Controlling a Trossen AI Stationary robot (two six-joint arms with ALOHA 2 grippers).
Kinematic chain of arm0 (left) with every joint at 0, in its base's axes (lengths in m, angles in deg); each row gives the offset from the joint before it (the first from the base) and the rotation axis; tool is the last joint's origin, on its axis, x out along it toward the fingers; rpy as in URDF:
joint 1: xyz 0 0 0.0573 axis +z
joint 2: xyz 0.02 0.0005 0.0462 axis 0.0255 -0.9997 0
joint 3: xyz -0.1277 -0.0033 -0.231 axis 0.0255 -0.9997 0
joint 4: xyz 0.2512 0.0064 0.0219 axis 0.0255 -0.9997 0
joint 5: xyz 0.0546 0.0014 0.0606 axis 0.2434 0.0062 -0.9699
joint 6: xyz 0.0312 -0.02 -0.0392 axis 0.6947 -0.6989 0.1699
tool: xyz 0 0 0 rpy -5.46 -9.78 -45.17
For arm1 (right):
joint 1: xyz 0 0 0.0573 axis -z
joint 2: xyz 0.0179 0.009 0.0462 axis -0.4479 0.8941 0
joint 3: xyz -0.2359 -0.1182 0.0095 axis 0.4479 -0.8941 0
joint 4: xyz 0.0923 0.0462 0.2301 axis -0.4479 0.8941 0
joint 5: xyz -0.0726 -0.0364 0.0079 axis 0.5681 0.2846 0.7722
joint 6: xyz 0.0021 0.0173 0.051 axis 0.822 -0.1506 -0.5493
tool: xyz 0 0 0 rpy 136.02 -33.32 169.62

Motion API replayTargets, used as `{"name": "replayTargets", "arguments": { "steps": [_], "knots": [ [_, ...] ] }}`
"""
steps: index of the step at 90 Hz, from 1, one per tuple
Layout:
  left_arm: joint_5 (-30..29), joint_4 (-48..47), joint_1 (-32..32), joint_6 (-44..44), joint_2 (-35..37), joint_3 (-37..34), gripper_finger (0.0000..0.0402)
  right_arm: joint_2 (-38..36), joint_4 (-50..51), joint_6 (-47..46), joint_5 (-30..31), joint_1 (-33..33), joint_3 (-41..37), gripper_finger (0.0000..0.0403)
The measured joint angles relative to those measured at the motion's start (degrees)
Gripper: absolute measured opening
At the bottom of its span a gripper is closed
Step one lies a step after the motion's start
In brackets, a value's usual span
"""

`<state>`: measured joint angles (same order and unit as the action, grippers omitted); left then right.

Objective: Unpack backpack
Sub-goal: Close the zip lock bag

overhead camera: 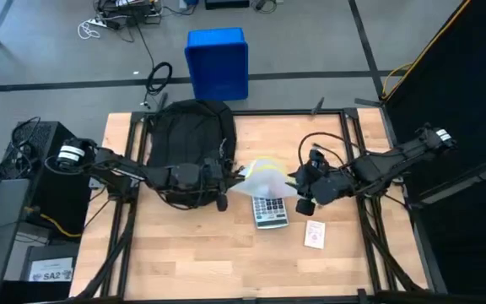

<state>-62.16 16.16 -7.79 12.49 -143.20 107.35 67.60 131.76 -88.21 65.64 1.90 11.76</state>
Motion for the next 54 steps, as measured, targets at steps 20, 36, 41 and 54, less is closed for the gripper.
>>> {"name": "replayTargets", "arguments": {
  "steps": [20, 36, 41, 54],
  "knots": [
    [-0.87, 0.52, 0.07, 0.04, 0.0, 0.0, 0.0, 2.62, -16.2, 5.88, -5.86, -6.32, -1.44, 0.0173],
    [-0.96, 0.5, 0.33, 0.04, 0.0, 0.0, 0.0, 13.07, -34.1, 16.51, -9.89, -11.51, -3.08, 0.0199],
    [-0.97, 0.49, 0.33, -0.01, 0.0, 0.0, 0.0, 16.4, -33.97, 17.1, -8.32, -12.05, -3.08, 0.0201],
    [-1.03, 0.26, 0.33, -0.07, 0.0, 0.0, 0.0, 24.37, -26.3, 11.81, -6.28, -11.02, -3.19, 0.0199]
  ]
}}
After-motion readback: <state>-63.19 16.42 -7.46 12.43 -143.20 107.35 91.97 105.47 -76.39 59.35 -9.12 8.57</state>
